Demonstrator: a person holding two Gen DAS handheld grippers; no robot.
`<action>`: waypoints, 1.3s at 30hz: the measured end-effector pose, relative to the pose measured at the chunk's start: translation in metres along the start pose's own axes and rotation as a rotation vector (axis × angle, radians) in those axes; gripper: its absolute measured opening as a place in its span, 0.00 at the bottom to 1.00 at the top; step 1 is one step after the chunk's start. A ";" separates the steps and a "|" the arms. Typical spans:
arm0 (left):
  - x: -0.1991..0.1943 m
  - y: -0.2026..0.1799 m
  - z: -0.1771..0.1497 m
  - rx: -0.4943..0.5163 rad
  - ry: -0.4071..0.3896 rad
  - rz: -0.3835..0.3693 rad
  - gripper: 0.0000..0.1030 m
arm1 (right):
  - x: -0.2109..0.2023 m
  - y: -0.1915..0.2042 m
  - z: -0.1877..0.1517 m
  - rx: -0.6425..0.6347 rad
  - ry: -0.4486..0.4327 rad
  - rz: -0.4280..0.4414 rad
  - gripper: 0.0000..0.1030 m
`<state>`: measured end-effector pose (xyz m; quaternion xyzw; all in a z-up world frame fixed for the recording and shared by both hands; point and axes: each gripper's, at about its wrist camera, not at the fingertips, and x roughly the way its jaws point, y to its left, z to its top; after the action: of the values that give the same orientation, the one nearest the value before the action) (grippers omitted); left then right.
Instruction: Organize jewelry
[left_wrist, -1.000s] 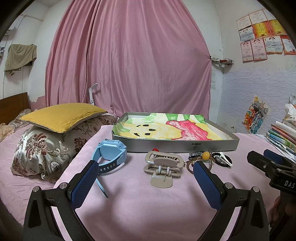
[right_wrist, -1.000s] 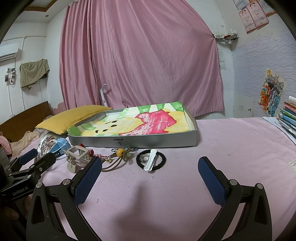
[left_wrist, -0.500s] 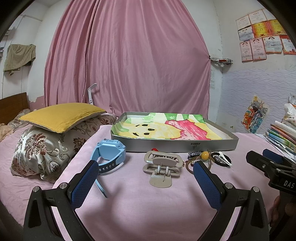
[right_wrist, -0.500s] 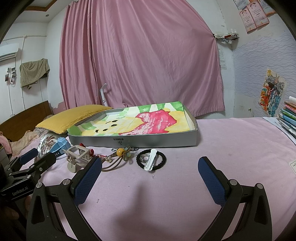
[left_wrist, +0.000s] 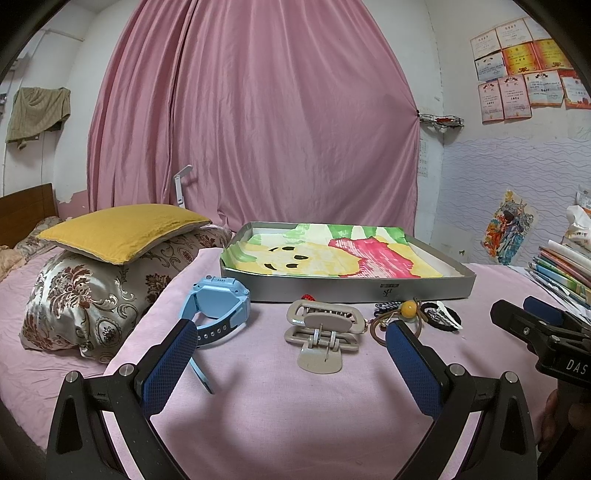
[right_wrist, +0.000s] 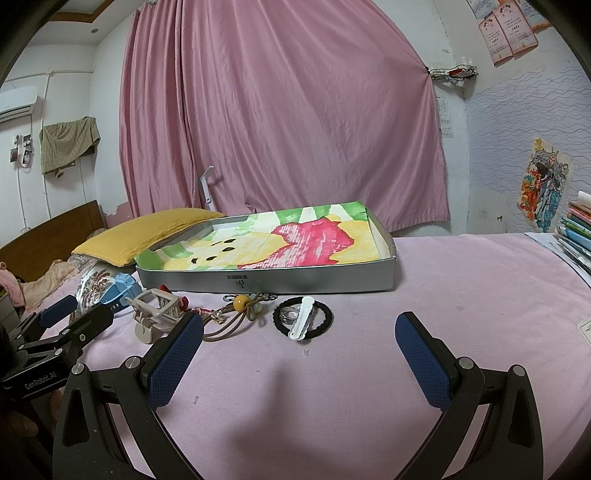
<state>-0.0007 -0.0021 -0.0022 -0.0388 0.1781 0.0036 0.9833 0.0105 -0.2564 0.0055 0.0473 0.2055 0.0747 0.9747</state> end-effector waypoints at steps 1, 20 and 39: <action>0.000 0.000 0.000 0.000 0.000 0.000 0.99 | 0.000 0.000 0.000 0.000 0.000 -0.001 0.99; 0.000 0.000 0.000 0.000 0.001 0.000 0.99 | 0.003 0.004 -0.002 0.002 0.001 0.008 0.99; 0.027 -0.023 0.022 0.050 0.172 -0.072 0.99 | 0.039 -0.006 0.032 -0.053 0.238 0.100 0.63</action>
<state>0.0326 -0.0236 0.0109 -0.0209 0.2603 -0.0394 0.9645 0.0596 -0.2582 0.0185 0.0227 0.3150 0.1335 0.9394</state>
